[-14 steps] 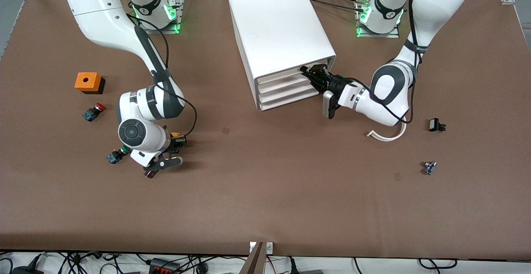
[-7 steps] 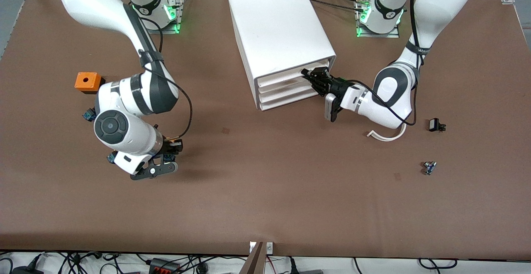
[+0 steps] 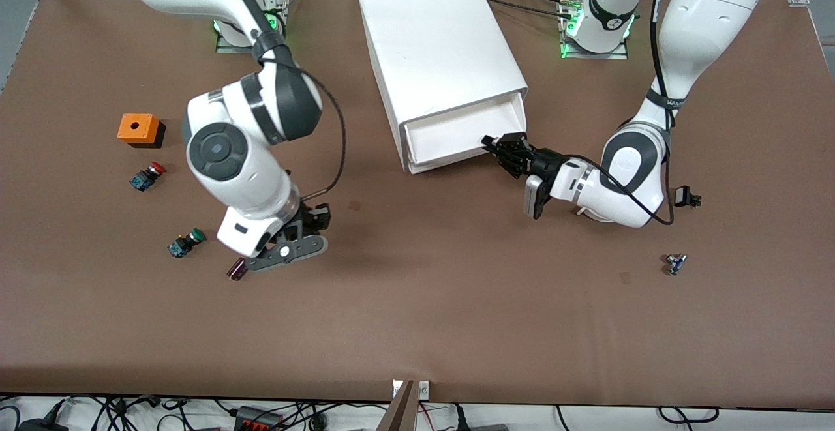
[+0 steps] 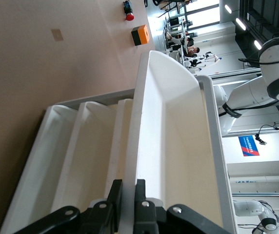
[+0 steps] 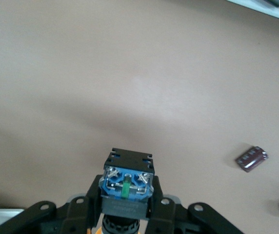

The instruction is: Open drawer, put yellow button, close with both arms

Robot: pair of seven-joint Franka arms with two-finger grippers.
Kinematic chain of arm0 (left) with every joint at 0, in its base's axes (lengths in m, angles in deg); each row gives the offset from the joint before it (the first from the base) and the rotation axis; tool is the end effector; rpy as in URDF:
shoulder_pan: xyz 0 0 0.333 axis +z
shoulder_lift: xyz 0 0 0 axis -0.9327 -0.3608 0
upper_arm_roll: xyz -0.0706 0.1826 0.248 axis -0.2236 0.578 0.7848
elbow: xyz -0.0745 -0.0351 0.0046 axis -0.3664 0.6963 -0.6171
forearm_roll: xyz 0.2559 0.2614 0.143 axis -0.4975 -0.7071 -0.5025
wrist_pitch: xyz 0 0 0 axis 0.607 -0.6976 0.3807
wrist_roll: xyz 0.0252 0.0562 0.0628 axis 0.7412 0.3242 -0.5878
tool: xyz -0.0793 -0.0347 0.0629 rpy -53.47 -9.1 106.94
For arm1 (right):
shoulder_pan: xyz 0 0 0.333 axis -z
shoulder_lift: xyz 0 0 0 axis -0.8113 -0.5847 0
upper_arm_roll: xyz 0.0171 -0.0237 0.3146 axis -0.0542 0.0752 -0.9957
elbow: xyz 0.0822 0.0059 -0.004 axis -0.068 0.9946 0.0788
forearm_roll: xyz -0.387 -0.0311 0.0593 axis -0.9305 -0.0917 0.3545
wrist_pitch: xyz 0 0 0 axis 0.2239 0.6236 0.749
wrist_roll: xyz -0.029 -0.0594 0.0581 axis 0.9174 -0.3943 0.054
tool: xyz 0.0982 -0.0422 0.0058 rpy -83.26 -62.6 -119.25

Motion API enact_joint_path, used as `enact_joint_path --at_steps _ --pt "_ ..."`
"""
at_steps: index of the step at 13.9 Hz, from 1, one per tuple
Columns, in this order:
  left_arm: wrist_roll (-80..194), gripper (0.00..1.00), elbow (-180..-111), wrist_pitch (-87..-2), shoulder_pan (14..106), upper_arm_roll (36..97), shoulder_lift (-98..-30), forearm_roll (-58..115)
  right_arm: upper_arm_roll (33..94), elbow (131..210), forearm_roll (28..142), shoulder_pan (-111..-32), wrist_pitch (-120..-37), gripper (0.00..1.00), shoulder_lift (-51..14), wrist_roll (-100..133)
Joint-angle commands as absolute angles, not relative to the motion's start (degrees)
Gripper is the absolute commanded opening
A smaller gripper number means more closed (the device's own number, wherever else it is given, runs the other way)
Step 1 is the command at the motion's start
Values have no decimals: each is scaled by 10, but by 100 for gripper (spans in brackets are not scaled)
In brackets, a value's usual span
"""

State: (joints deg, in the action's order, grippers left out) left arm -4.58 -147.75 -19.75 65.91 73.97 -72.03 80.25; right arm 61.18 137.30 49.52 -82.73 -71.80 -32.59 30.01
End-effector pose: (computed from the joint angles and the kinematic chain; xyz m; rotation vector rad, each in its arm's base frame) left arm 0.5687 -0.2227 0.2493 1.7467 -0.6441 -0.2666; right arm 0.6709 0.3349 0.4265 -3.0850 -0.4699 -0.1524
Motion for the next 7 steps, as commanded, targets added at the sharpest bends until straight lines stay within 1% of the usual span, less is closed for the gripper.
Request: enact_joint_path --at_steps 1,2,3,4,7 --pt "-29 1 -1438 -208 655 751 -750 785 618 1330 499 -854 -690 0 -334 319" --pt "-26 3 -1436 -208 655 752 -750 785 617 1311 498 -866 -678 0 -334 323" --pt "-25 32 -1436 -206 655 753 -748 785 621 1302 497 -881 -675 0 -334 338" --pt "-23 99 -1436 -209 656 755 -748 785 618 1299 497 -887 -675 0 -333 352" --pt "28 100 -1435 -191 664 760 -723 776 619 1276 494 -930 -677 0 -333 393"
